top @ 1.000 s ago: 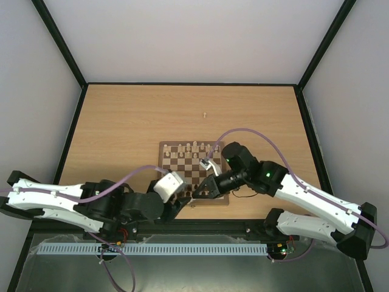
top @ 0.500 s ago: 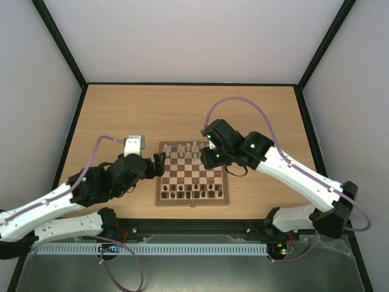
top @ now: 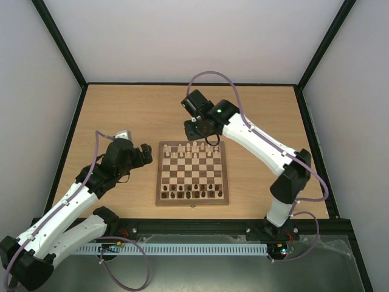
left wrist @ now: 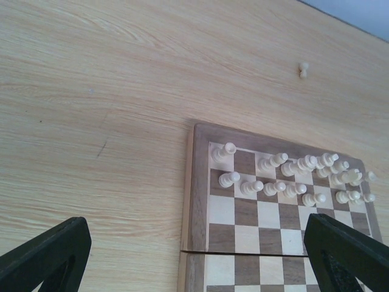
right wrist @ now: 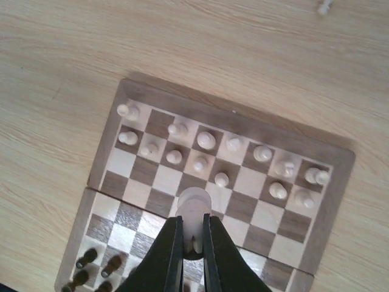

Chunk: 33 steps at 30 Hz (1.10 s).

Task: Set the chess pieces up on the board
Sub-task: Place the chess piece on the chessboard.

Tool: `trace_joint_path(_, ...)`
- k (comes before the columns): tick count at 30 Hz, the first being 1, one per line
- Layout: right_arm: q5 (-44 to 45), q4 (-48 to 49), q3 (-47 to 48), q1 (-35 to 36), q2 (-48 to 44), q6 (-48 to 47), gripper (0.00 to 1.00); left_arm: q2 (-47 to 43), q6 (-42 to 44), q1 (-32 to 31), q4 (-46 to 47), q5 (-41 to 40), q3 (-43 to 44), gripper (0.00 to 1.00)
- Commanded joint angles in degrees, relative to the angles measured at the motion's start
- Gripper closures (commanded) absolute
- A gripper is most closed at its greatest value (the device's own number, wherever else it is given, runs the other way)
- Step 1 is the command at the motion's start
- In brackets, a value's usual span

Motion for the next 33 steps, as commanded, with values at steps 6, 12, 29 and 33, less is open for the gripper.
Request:
trace_joint_path(6,-4.1,-6.8,17.5,0.3,18.4,-1.6,0.99,-1.7,0.2,1.7,7.0,4.4,-4.8,0.01)
trace_joint_path(12,-4.4,-9.0,26.2,1.8,28.3,-1.1,0.99,-1.3,0.6,1.7,8.7,5.0,-6.8,0.01)
trace_joint_path(29,-1.2,-11.7,35.1,2.3,39.4,-1.2,0.99,0.0,2.5,2.3,10.9,7.3,-7.3,0.01)
trace_joint_path(33,-0.9,-12.3,35.0,2.4,40.0,-1.3,0.99,0.0,2.6,2.5,11.1,7.7,-7.3,0.01)
